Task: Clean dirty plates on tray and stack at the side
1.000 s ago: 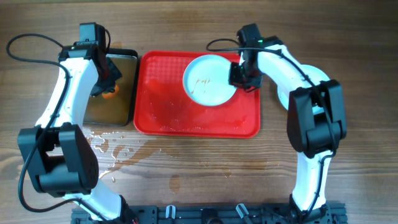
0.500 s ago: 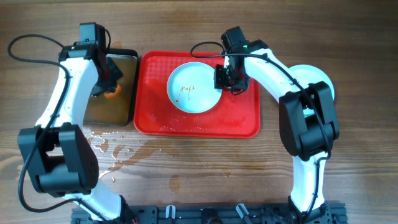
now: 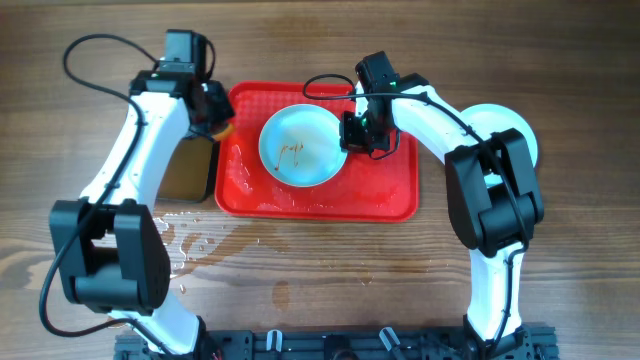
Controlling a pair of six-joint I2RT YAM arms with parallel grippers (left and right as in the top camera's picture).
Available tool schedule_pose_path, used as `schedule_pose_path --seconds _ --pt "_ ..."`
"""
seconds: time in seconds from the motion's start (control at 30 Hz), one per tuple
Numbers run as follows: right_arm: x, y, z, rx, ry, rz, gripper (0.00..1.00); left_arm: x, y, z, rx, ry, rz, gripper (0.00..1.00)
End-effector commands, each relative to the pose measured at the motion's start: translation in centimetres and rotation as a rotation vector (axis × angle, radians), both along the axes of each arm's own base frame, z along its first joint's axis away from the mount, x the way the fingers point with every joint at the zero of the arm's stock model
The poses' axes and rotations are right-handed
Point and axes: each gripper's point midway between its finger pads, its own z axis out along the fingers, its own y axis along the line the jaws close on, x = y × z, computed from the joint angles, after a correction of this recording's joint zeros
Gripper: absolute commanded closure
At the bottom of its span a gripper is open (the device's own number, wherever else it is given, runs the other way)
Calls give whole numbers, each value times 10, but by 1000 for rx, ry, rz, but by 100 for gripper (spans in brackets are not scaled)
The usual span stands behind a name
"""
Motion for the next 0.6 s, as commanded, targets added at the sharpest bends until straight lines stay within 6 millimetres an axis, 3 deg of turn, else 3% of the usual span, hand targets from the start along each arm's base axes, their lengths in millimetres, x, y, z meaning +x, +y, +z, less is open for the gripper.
schedule_pose_path --seconds 0.0,0.2,0.4,0.57 --pt "-11 4 -14 27 36 46 96 4 -27 -9 -7 -6 -83 96" --pt "-11 6 -13 43 32 63 96 11 -83 -42 -95 5 -298 96" --pt "-10 6 -13 44 29 62 96 4 -104 -88 -98 86 -344 96" --pt "-10 6 -13 44 30 60 96 -21 -122 -113 -101 196 -390 96"
